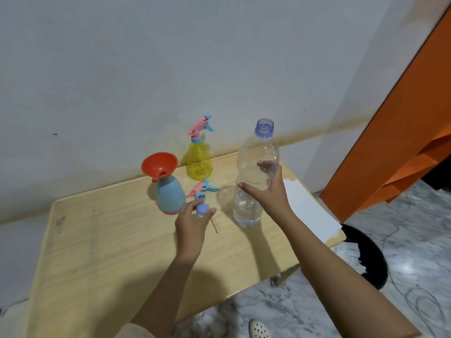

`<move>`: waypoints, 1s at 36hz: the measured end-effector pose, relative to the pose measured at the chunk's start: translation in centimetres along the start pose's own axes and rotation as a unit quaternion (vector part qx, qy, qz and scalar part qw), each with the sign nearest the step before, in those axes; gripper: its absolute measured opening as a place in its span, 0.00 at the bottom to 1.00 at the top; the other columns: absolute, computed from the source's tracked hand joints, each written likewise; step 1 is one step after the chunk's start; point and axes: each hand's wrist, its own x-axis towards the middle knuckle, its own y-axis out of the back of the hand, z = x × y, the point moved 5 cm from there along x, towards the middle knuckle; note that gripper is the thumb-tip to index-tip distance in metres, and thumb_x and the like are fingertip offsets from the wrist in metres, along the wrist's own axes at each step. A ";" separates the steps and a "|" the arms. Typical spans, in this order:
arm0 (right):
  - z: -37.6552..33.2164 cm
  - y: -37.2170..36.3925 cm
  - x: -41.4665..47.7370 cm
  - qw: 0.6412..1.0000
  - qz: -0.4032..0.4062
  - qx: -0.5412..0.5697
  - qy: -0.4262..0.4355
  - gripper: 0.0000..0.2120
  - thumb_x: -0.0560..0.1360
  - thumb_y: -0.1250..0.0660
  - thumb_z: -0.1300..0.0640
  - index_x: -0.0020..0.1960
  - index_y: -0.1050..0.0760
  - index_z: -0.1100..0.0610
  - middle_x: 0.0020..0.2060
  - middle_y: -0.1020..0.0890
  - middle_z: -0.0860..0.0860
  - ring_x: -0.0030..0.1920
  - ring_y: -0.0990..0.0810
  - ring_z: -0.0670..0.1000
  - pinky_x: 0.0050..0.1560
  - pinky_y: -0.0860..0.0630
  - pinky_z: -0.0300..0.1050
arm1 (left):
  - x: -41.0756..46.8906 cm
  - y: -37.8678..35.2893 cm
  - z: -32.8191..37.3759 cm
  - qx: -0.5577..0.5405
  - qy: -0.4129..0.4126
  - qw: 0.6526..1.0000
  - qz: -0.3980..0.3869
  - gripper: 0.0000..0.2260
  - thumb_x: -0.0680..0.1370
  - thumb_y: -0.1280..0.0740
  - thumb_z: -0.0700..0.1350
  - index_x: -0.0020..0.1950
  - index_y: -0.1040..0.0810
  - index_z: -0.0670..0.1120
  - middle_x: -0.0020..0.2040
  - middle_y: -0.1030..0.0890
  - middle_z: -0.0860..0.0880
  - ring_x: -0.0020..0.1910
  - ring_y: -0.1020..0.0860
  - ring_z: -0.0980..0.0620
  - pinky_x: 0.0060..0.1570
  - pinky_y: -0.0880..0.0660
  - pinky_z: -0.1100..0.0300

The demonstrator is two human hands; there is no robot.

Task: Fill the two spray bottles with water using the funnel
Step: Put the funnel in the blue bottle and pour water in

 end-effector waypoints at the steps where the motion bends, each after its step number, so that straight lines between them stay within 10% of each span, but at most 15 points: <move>1: 0.1 0.0 -0.1 1.000 0.003 0.004 0.002 0.32 0.63 0.21 0.59 0.61 0.35 0.55 0.61 0.27 0.52 0.63 0.29 0.48 0.63 0.34 0.39 | -0.7 0.2 -1.9 0.011 0.022 1.000 -0.012 0.13 0.68 0.23 0.42 0.48 0.22 0.51 0.48 0.20 0.54 0.52 0.22 0.50 0.53 0.25 0.54; 9: 1.2 -0.3 -0.7 1.000 -0.012 0.001 0.016 0.37 0.62 0.22 0.52 0.63 0.39 0.45 0.64 0.30 0.45 0.67 0.32 0.45 0.67 0.36 0.40 | -3.6 1.4 -8.7 0.095 0.033 0.995 -0.022 0.13 0.64 0.22 0.34 0.45 0.20 0.40 0.45 0.19 0.46 0.47 0.22 0.45 0.46 0.31 0.69; 13: 2.1 -0.4 -0.8 1.000 -0.017 -0.004 0.018 0.40 0.63 0.21 0.57 0.66 0.41 0.45 0.65 0.32 0.44 0.64 0.32 0.39 0.60 0.37 0.25 | -3.6 1.1 -9.4 0.120 0.026 0.992 -0.030 0.14 0.64 0.22 0.34 0.46 0.21 0.40 0.46 0.21 0.47 0.49 0.23 0.44 0.47 0.32 0.70; 17: 3.4 -0.7 -0.9 0.999 -0.032 -0.014 0.015 0.46 0.60 0.19 0.57 0.67 0.45 0.43 0.63 0.35 0.40 0.60 0.37 0.24 0.55 0.38 0.19 | -3.3 0.8 -7.9 0.103 0.036 0.994 0.006 0.19 0.66 0.22 0.40 0.53 0.23 0.39 0.51 0.23 0.47 0.54 0.24 0.45 0.53 0.31 0.61; 22: 5.4 -0.8 -1.3 0.999 -0.049 -0.001 -0.017 0.52 0.55 0.18 0.55 0.69 0.47 0.44 0.65 0.35 0.41 0.63 0.36 0.29 0.57 0.36 0.22 | -1.9 -1.4 0.2 -0.021 -0.026 0.999 0.005 0.27 0.69 0.27 0.58 0.62 0.26 0.46 0.61 0.23 0.50 0.63 0.25 0.52 0.64 0.29 0.51; 25: 5.5 -1.1 -1.1 0.999 -0.043 0.022 -0.017 0.53 0.56 0.18 0.56 0.71 0.47 0.48 0.62 0.37 0.30 0.58 0.37 0.21 0.52 0.35 0.19 | -1.0 -3.7 6.9 -0.088 -0.082 0.990 -0.078 0.33 0.67 0.30 0.64 0.68 0.36 0.61 0.70 0.31 0.56 0.70 0.35 0.61 0.69 0.39 0.64; 29: 4.9 -1.7 -0.8 0.999 -0.039 0.025 0.008 0.43 0.59 0.23 0.53 0.68 0.42 0.47 0.59 0.33 0.31 0.59 0.29 0.30 0.52 0.32 0.22 | -0.7 -6.3 12.3 -0.005 -0.134 0.983 -0.121 0.39 0.68 0.25 0.56 0.67 0.49 0.72 0.67 0.41 0.70 0.67 0.41 0.72 0.60 0.42 0.80; 33: 4.2 -2.1 0.0 0.997 -0.071 -0.021 0.032 0.39 0.60 0.26 0.43 0.65 0.43 0.38 0.60 0.31 0.37 0.61 0.29 0.35 0.57 0.31 0.29 | 0.3 -6.9 13.5 -0.020 -0.104 0.992 -0.073 0.39 0.71 0.28 0.55 0.70 0.51 0.72 0.58 0.40 0.73 0.66 0.34 0.60 0.63 0.34 0.63; 36: 4.1 -1.9 1.0 0.990 -0.093 -0.089 0.052 0.46 0.59 0.26 0.42 0.72 0.43 0.49 0.61 0.31 0.46 0.61 0.29 0.45 0.59 0.29 0.40 | 1.5 -6.1 13.6 -0.033 -0.092 0.994 -0.044 0.35 0.74 0.32 0.57 0.72 0.51 0.71 0.64 0.37 0.64 0.67 0.34 0.57 0.63 0.34 0.58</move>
